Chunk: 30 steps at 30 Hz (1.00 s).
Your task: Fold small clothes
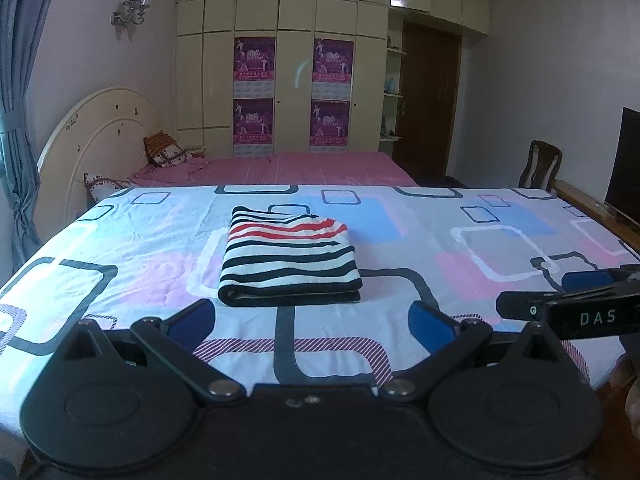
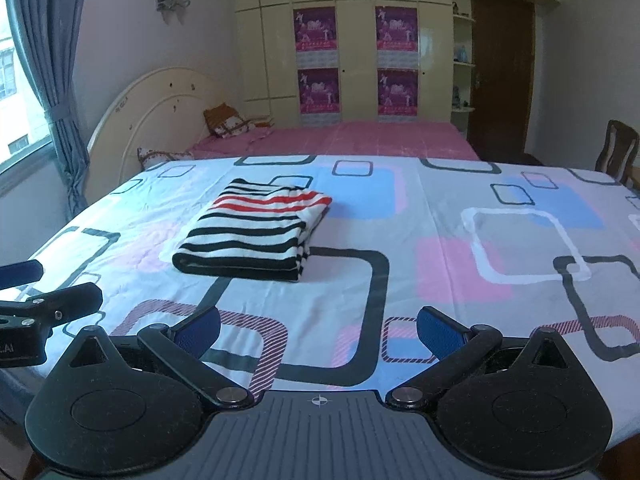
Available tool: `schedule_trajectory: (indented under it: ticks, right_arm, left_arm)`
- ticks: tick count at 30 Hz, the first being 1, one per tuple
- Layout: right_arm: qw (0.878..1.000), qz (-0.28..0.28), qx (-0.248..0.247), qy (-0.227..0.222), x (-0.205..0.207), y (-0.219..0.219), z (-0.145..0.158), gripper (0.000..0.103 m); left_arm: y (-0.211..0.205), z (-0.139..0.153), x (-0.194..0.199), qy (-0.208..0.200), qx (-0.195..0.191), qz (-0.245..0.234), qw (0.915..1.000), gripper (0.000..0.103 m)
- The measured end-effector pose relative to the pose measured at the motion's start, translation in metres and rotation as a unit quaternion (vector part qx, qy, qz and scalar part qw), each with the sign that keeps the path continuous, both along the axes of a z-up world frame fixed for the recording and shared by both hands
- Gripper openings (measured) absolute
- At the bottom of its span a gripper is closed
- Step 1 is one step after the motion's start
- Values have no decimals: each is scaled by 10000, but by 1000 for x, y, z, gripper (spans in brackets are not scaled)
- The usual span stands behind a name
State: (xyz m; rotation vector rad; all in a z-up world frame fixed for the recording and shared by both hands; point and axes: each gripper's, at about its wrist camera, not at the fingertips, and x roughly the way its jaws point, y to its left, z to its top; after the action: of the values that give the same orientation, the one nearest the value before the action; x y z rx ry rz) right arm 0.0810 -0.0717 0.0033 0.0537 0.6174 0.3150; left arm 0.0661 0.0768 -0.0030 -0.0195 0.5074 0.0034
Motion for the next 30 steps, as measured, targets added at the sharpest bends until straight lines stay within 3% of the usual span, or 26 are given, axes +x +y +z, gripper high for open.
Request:
schedule_trajectory:
  ticks: [30]
  right_arm:
    - [10000, 11, 48, -85, 0, -1, 3, 103]
  left_arm:
    - [2, 4, 4, -67, -11, -24, 10000, 103]
